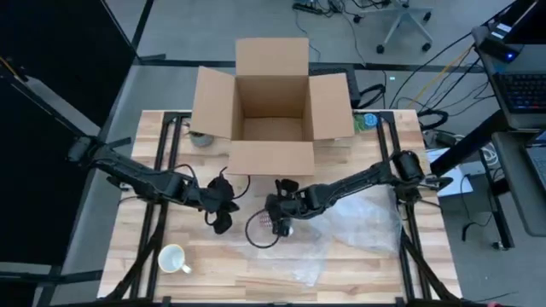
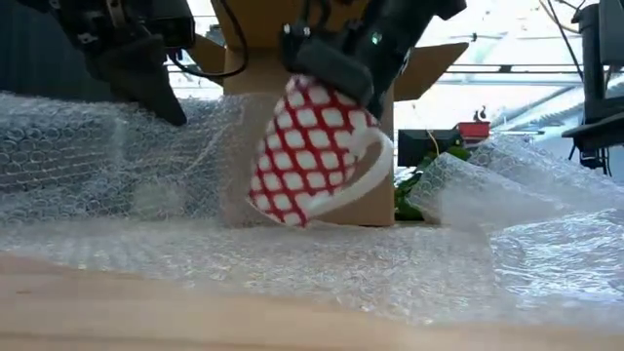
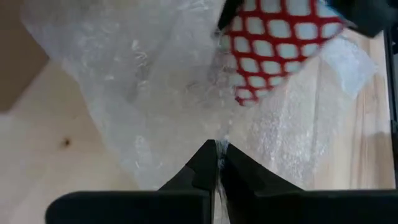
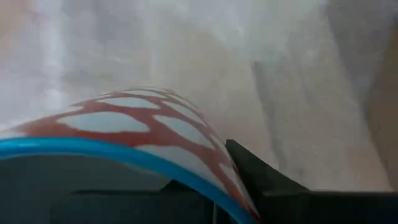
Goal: Wrap mug
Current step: Wrap the red mug with the left bubble wrap
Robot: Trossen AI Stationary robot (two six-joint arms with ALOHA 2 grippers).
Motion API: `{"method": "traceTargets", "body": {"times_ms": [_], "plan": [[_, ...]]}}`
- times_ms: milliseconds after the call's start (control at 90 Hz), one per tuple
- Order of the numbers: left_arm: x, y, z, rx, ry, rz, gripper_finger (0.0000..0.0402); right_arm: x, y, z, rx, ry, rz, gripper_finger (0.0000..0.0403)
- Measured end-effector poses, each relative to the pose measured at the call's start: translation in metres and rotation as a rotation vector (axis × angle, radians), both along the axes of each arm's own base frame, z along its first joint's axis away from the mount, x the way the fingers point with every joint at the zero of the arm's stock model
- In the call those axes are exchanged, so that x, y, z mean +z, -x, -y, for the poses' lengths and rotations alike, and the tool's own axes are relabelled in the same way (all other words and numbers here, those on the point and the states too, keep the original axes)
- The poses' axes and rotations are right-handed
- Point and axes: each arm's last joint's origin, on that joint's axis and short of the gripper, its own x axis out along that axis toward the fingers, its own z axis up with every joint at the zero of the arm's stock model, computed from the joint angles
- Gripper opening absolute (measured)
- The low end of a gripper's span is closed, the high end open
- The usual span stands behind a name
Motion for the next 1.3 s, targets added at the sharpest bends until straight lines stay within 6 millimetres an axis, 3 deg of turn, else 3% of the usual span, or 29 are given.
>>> {"method": "traceTargets", "body": {"times_ms": [411,822,1089,1300], "plan": [[0.000,0.000,0.003,-0.015,-0.003,0.004,0.0003,-0.008,-0.003,0.003,-0.020,-0.018,-0.009,0.0029],[0.000,0.000,0.003,-0.016,-0.003,0.005,0.0003,-0.003,-0.009,0.008,-0.049,-0.045,0.059,0.0189],[0.000,0.001,0.002,-0.015,-0.004,0.003,0.0003,0.038,-0.012,0.011,-0.007,-0.024,0.131,0.0226],[0.000,0.001,0.002,-0.015,-0.004,-0.003,0.0003,0.066,0.000,0.014,0.011,-0.038,0.025,0.0227]]}}
